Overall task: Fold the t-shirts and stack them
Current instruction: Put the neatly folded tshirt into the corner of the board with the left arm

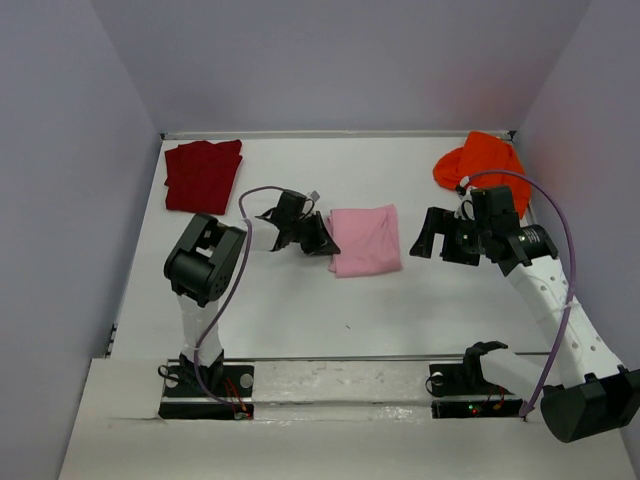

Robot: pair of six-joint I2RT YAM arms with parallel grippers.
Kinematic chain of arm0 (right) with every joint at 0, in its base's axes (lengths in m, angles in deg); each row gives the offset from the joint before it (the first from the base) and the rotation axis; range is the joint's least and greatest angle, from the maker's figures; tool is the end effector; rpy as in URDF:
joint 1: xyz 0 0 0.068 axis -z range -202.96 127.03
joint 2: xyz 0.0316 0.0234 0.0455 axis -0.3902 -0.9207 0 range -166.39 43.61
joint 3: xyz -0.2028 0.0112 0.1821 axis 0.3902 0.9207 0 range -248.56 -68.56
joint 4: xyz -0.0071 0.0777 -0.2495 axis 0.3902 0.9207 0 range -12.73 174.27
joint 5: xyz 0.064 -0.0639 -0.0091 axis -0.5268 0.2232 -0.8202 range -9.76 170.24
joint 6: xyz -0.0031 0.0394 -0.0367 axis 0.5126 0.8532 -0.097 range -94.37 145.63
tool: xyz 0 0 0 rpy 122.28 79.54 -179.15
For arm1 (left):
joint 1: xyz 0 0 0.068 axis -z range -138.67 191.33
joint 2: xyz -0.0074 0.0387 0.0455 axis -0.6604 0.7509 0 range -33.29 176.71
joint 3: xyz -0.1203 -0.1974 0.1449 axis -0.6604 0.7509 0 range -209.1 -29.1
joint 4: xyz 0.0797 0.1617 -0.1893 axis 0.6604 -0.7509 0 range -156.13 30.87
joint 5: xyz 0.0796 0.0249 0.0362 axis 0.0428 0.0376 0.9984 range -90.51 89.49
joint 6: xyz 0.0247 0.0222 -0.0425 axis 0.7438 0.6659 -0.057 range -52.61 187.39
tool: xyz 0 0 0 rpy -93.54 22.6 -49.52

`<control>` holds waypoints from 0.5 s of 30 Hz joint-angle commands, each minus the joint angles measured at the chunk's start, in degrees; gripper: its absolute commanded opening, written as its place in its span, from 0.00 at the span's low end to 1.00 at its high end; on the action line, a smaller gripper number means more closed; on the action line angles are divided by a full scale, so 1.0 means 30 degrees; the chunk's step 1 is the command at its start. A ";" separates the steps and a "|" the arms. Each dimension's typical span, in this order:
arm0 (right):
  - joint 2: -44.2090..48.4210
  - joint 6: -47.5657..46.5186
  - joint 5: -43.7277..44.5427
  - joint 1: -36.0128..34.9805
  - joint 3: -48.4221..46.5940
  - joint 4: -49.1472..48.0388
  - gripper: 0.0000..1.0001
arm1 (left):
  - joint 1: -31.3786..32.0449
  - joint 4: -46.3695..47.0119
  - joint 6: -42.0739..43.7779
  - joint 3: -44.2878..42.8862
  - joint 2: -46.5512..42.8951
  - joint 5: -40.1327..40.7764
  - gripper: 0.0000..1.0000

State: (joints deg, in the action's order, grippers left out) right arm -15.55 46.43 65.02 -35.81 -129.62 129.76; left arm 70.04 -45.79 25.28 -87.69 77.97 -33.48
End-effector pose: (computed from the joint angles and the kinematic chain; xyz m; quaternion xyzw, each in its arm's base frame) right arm 0.1893 0.0527 0.3246 0.0201 0.9340 0.2160 0.2839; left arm 0.3348 -0.2053 0.1352 0.0195 0.8749 -0.4468 0.1858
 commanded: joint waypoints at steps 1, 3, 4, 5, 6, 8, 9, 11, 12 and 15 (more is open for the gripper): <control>0.0412 0.0070 -0.0052 -0.0173 -0.0536 -0.0124 1.00 | -0.0048 -0.0928 0.0791 -0.1123 -0.0058 0.0266 0.00; 0.0325 0.0070 -0.0228 -0.0173 -0.0595 -0.0094 1.00 | -0.0165 -0.2009 0.1521 -0.1911 0.0205 0.0705 0.00; 0.0324 0.0070 -0.0286 -0.0173 -0.0653 -0.0094 1.00 | -0.0223 -0.2306 0.1758 -0.2206 0.0323 0.0823 0.00; 0.0353 0.0012 -0.0316 -0.0173 -0.0653 -0.0065 1.00 | -0.0369 -0.2570 0.1905 -0.2673 0.0412 0.0911 0.00; 0.0353 0.0040 -0.0316 -0.0173 -0.0682 -0.0065 1.00 | -0.0719 -0.2921 0.2168 -0.2881 0.0615 0.1028 0.00; 0.0383 -0.0018 -0.0404 -0.0173 -0.0653 0.0022 1.00 | -0.1217 -0.3187 0.2374 -0.3262 0.0851 0.1088 0.00; 0.0383 -0.0047 -0.0433 -0.0173 -0.0624 0.0052 1.00 | -0.1481 -0.3304 0.2492 -0.3670 0.0997 0.1059 0.00; 0.0470 -0.0077 -0.0492 -0.0173 -0.0566 0.0111 1.00 | -0.2389 -0.3976 0.3016 -0.4228 0.1495 0.1088 0.00; 0.0500 -0.0106 -0.0521 -0.0173 -0.0537 0.0140 1.00 | -0.2682 -0.4327 0.3281 -0.5072 0.1728 0.1204 0.00; 0.0617 -0.0164 -0.0668 -0.0173 -0.0478 0.0257 1.00 | -0.3708 -0.6549 0.4482 -0.7009 0.2694 0.2168 0.00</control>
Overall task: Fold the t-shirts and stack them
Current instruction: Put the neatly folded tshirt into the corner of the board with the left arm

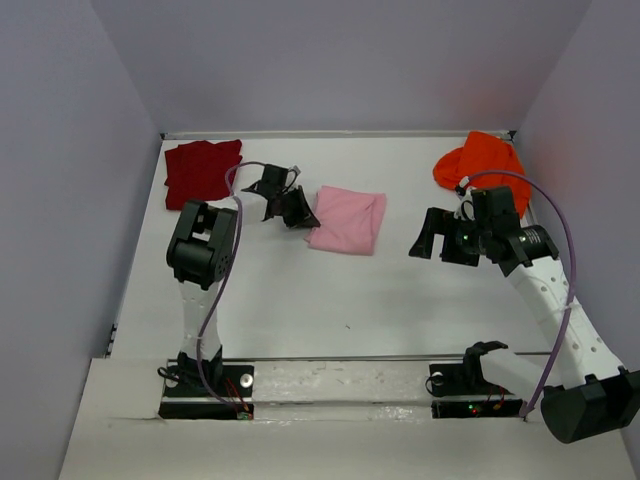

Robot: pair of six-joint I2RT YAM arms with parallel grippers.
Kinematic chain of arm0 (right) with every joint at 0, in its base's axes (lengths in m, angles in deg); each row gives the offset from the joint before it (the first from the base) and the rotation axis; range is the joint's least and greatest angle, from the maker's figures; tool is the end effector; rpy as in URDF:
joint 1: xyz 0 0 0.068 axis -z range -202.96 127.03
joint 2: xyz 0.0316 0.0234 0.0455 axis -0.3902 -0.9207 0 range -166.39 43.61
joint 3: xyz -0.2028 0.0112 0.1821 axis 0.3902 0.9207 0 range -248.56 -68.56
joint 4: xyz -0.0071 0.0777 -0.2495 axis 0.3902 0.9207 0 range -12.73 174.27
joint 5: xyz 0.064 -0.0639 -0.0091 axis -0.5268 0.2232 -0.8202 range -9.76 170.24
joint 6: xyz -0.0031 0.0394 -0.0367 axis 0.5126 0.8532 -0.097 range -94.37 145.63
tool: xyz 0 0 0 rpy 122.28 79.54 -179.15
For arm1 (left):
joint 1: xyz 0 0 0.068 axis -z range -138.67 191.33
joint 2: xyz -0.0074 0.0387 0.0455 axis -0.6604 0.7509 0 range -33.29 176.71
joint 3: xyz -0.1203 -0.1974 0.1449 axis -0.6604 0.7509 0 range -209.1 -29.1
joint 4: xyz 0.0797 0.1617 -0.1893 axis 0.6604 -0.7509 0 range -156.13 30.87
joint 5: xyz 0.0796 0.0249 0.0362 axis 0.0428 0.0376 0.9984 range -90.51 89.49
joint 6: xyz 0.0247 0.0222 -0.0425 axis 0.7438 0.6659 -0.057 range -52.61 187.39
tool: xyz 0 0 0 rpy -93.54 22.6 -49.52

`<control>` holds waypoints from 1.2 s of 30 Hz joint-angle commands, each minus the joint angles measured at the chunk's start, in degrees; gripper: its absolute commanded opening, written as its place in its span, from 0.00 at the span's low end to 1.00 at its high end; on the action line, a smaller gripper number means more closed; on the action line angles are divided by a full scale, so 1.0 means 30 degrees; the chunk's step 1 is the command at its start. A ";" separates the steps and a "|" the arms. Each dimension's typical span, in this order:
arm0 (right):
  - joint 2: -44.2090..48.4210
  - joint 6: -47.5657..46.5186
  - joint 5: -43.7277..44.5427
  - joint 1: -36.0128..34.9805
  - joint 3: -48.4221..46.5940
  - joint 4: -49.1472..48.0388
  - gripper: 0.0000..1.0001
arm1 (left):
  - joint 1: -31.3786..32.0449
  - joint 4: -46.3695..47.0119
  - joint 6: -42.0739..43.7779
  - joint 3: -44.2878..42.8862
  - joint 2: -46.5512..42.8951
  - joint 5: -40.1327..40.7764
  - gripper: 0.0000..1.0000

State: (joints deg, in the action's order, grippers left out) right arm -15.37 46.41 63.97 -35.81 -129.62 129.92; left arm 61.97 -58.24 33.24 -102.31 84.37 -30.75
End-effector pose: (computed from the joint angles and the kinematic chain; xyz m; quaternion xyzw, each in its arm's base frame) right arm 0.1882 0.0531 0.3251 0.0168 0.9330 0.2241 0.2812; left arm 0.4011 -0.1701 0.1463 -0.0023 0.8931 -0.3879 0.2276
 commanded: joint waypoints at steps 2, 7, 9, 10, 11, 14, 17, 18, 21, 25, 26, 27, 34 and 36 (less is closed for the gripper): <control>0.0588 -0.0187 -0.0435 -0.0173 -0.0478 0.0236 1.00 | -0.1723 -0.3133 0.2358 -0.3102 0.0971 0.1553 0.00; 0.0764 -0.0129 -0.0640 -0.0173 -0.0478 0.0528 1.00 | -0.3012 -0.5094 0.3646 -0.6675 0.2726 0.2138 0.00; 0.0938 -0.0070 -0.0728 -0.0173 -0.0419 0.0674 1.00 | -0.3625 -0.5828 0.3999 -0.8107 0.3342 0.2257 0.00; 0.0998 -0.0099 -0.0757 -0.0173 -0.0390 0.0733 1.00 | -0.3803 -0.6006 0.4088 -0.8522 0.3520 0.2315 0.00; 0.1027 -0.0099 -0.0786 -0.0173 -0.0332 0.0850 1.00 | -0.4211 -0.6211 0.4234 -0.9251 0.3638 0.2345 0.00; 0.1203 -0.0070 -0.0815 -0.0173 -0.0244 0.0968 1.00 | -0.4741 -0.7002 0.4849 -1.0425 0.4107 0.2725 0.00; 0.1233 -0.0070 -0.0932 -0.0173 -0.0214 0.1026 1.00 | -0.5415 -0.7968 0.5608 -1.1567 0.4575 0.3603 0.00; 0.1233 -0.0070 -0.0933 -0.0173 -0.0243 0.1027 1.00 | -0.5619 -0.8522 0.5786 -1.1834 0.4751 0.3808 0.00; 0.1145 -0.0041 -0.1079 -0.0173 -0.0273 0.0997 1.00 | -0.6644 -0.9054 0.6140 -1.2656 0.5279 0.4279 0.00; 0.1028 -0.0099 -0.1255 -0.0173 -0.0418 0.1027 1.00 | -0.8692 -0.9113 0.6111 -1.3095 0.5660 0.3869 0.00; 0.0999 -0.0128 -0.1256 -0.0173 -0.0419 0.1027 1.00 | -0.8698 -0.9200 0.6139 -1.3300 0.5748 0.3811 0.00; 0.0969 -0.0128 -0.1285 -0.0173 -0.0448 0.1056 1.00 | -0.9162 -0.9491 0.6227 -1.3882 0.5893 0.3810 0.00; 0.0764 -0.0245 -0.1548 -0.0173 -0.0478 0.1085 1.00 | -1.0220 -0.9729 0.6141 -1.5177 0.6393 0.3577 0.11; 0.0735 -0.0246 -0.1578 -0.0173 -0.0478 0.1056 1.00 | -1.0250 -0.9613 0.6198 -1.5061 0.6306 0.3401 0.14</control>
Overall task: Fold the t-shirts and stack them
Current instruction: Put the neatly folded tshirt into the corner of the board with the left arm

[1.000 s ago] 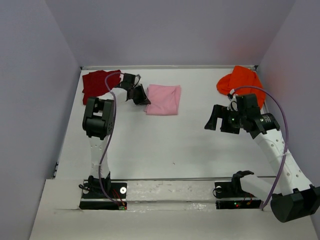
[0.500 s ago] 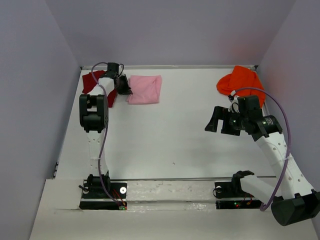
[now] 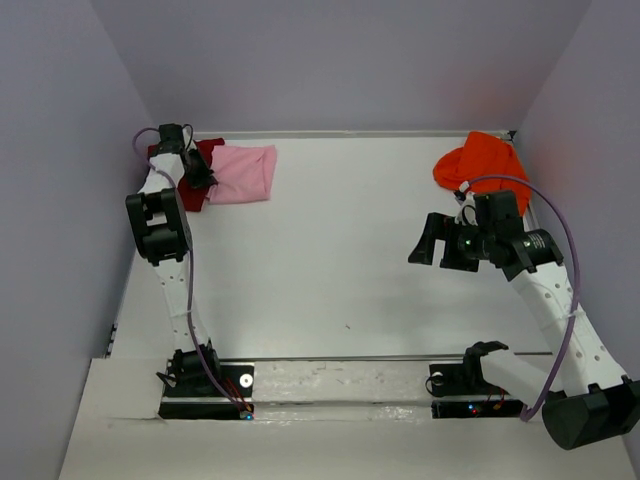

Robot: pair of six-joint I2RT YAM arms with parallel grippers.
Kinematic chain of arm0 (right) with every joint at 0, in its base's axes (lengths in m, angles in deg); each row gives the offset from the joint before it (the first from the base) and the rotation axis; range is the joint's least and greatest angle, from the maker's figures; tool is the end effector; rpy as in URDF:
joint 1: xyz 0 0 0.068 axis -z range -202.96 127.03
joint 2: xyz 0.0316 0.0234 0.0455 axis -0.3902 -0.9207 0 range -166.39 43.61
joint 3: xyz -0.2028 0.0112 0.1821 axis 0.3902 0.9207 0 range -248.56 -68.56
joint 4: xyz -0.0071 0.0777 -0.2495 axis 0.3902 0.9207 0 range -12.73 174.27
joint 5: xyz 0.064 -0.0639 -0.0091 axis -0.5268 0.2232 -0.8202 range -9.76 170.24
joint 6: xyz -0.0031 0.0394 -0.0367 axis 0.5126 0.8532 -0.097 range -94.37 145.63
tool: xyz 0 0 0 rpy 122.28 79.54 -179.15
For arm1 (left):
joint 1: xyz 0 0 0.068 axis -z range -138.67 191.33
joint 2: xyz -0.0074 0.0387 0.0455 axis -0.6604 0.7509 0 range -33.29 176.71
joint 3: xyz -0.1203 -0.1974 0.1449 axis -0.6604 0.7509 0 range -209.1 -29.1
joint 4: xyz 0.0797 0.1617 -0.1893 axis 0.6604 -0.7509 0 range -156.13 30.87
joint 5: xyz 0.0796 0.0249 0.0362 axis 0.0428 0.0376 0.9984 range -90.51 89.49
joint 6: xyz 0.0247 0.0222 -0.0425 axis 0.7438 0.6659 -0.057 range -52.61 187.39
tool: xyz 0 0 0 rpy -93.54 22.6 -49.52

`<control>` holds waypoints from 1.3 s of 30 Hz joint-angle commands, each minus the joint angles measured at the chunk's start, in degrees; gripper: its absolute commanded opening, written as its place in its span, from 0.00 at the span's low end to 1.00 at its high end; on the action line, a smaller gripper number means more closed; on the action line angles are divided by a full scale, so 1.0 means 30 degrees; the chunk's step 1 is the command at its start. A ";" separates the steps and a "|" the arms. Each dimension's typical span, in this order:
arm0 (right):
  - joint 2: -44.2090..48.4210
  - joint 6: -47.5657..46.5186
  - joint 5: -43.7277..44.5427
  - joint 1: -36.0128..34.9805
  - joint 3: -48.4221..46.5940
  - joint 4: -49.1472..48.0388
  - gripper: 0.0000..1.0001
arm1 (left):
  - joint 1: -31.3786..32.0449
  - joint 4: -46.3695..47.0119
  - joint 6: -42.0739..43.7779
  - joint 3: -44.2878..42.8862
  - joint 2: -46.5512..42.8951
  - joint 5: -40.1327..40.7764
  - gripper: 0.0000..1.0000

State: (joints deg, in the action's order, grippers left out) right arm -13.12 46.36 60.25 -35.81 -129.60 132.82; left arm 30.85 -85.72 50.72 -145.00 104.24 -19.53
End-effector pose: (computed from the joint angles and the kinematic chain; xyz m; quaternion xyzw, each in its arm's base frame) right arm 0.1750 0.0523 0.3287 0.0064 0.9308 0.2511 0.2656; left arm 0.5294 0.0863 0.1768 -0.1590 0.9095 -0.1731 0.3428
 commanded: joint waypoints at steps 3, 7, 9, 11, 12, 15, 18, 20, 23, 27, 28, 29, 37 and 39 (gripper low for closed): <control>-0.0103 -0.0231 -0.0398 -0.0173 -0.0456 0.0058 1.00 | 0.0124 -0.0046 0.0282 -0.0481 -0.0667 -0.0628 0.32; -0.0133 -0.0201 -0.0544 -0.0173 -0.0397 -0.0001 1.00 | 0.0153 0.0454 0.0019 -0.0157 -0.1049 -0.1128 0.84; -0.0191 -0.0172 -0.0574 -0.0173 -0.0309 -0.0030 1.00 | 0.0212 0.0717 0.0018 0.0133 -0.1312 -0.1362 0.99; -0.0162 -0.0114 -0.0661 -0.0173 -0.0193 -0.0088 1.00 | 0.0241 0.1506 -0.0011 0.0573 -0.2014 -0.1713 0.99; -0.0104 -0.0114 -0.0661 -0.0173 -0.0134 -0.0118 1.00 | 0.0242 0.1741 -0.0011 0.0924 -0.2278 -0.1976 0.99; -0.0104 -0.0026 -0.0720 -0.0173 0.0042 -0.0206 1.00 | 0.0387 0.2242 -0.0099 0.1306 -0.3332 -0.2622 0.99; -0.0191 0.0033 -0.0837 -0.0173 0.0159 -0.0352 1.00 | 0.0679 0.2097 -0.0187 0.2038 -0.4854 -0.2011 0.99; -0.0279 0.0062 -0.0866 -0.0173 0.0189 -0.0527 1.00 | 0.1031 0.1775 -0.0245 0.3381 -0.6231 -0.1308 0.99; -0.0600 0.0092 -0.1071 -0.0173 0.0189 -0.0819 1.00 | 0.1470 0.1451 -0.0508 0.5660 -0.8456 -0.0807 0.99; -0.1216 -0.0025 -0.1393 -0.0349 0.0277 -0.1288 1.00 | 0.2670 0.1509 -0.0715 0.9000 -1.1853 0.0188 0.99; -0.1333 -0.0113 -0.1452 -0.0349 0.0306 -0.1406 1.00 | 0.3050 0.1074 -0.0772 0.9506 -1.2470 0.0625 0.99; -0.1479 -0.0201 -0.1453 -0.0523 0.0248 -0.1668 1.00 | 0.4098 0.0693 -0.0831 0.9888 -1.3549 0.1615 0.99; -0.3062 -0.1782 0.0507 -0.0935 -0.2035 -0.2665 1.00 | 0.7653 -0.0923 -0.2646 1.5277 -1.9735 0.4438 0.99; -0.2888 -0.2366 0.0161 -0.1109 -0.2591 -0.3601 1.00 | 0.7654 -0.1097 -0.3116 1.6389 -2.2074 0.5051 0.99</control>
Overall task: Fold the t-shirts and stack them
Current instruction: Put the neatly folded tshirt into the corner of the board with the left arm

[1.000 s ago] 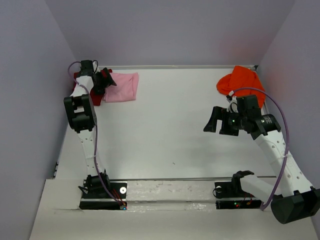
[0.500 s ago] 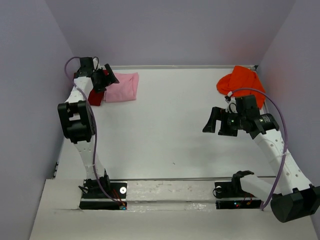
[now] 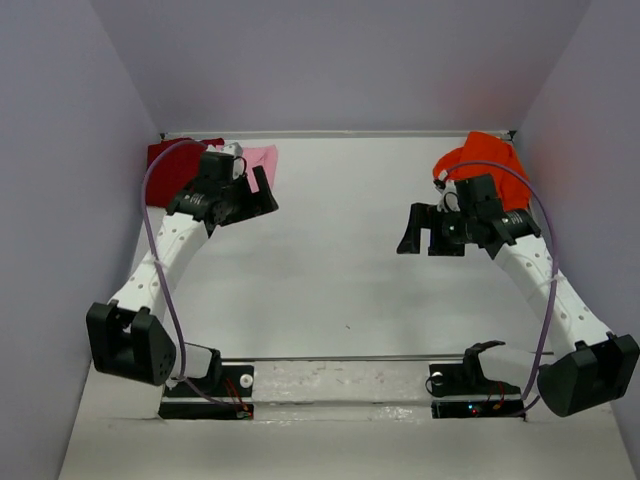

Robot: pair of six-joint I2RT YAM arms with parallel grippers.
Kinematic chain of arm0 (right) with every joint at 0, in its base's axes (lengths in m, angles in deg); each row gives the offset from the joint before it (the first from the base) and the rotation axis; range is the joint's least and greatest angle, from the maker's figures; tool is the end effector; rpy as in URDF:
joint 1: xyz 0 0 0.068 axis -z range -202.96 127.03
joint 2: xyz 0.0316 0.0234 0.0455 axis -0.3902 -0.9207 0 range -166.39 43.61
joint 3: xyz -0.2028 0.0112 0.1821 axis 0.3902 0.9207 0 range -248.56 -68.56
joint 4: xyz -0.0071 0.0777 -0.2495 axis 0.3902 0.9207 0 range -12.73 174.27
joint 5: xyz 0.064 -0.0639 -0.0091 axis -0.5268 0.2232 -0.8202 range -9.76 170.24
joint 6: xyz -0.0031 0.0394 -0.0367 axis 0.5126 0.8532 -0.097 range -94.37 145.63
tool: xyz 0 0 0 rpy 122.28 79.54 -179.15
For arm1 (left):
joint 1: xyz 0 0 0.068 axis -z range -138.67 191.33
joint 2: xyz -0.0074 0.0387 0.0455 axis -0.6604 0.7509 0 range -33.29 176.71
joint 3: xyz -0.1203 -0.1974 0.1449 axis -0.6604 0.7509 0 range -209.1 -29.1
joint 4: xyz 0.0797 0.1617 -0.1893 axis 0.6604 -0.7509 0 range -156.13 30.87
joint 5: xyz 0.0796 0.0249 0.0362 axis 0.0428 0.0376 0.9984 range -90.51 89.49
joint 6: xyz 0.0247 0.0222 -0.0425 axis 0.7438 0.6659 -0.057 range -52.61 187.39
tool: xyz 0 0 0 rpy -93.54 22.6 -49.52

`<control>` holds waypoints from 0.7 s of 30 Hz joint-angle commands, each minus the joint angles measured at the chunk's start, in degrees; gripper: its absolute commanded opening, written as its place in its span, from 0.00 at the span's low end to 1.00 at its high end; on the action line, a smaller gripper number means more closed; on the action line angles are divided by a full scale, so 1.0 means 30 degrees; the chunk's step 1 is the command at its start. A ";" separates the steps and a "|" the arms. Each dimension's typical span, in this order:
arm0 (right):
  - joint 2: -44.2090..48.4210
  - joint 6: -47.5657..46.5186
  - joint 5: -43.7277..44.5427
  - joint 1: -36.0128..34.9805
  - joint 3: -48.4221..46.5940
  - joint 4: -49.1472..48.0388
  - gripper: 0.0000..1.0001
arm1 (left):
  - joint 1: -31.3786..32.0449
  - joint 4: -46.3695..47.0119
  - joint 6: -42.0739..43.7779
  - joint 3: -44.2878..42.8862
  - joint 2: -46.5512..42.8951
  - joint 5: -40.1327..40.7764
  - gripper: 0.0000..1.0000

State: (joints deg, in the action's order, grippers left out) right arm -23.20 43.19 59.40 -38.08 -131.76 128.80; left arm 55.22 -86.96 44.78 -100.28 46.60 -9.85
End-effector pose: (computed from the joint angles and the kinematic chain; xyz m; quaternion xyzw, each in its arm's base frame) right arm 0.2145 0.0710 0.3126 -0.0342 0.9393 0.2484 0.2342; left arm 0.3020 -0.0805 0.3305 -0.0312 0.8904 -0.2094 0.4029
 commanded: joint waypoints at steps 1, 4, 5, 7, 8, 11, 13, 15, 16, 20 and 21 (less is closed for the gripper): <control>0.0675 -0.1429 0.0182 -0.0353 -0.2047 -0.2525 1.00 | -0.0470 -0.0770 -0.1164 0.1721 -0.3395 0.1913 0.99; 0.0911 -0.1489 -0.0319 -0.0353 -0.2546 -0.3464 1.00 | -0.0441 -0.1209 -0.1048 0.2367 -0.4716 0.2702 0.99; 0.0795 -0.1489 -0.0290 -0.0353 -0.2634 -0.3494 1.00 | -0.0441 -0.1384 -0.0960 0.2426 -0.4835 0.2791 0.99; 0.0561 -0.1664 -0.0494 -0.0353 -0.2810 -0.3407 1.00 | -0.0441 -0.1911 -0.0783 0.2485 -0.4953 0.2910 0.99; 0.0473 -0.1665 -0.0524 -0.0353 -0.2811 -0.3377 1.00 | -0.0441 -0.2029 -0.0725 0.2514 -0.4982 0.2910 0.99; 0.0530 -0.1694 -0.0700 -0.0528 -0.2752 -0.3523 1.00 | -0.0441 -0.2293 -0.0549 0.2573 -0.5245 0.3729 0.99; 0.0501 -0.1606 -0.0845 -0.0528 -0.2752 -0.3553 1.00 | -0.0441 -0.2411 -0.0461 0.2544 -0.5363 0.3905 0.99; 0.0501 -0.1577 -0.0904 -0.0528 -0.2781 -0.3611 1.00 | -0.0441 -0.2440 -0.0403 0.2544 -0.5421 0.3877 0.99; 0.0443 -0.1606 -0.0905 -0.0528 -0.2810 -0.3611 1.00 | -0.0441 -0.2498 -0.0373 0.2544 -0.5451 0.3934 0.99; 0.0384 -0.1635 -0.0905 -0.0528 -0.2957 -0.3524 1.00 | -0.0441 -0.2558 -0.0139 0.2456 -0.5393 0.4023 0.99; 0.0413 -0.1664 -0.0905 -0.0528 -0.2957 -0.3524 1.00 | -0.0441 -0.2587 -0.0139 0.2427 -0.5392 0.3994 0.99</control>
State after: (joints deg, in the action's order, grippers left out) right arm -22.10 39.30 57.34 -39.19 -138.27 120.54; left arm 53.84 -94.13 43.14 -93.18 31.76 0.88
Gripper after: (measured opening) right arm 0.995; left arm 0.989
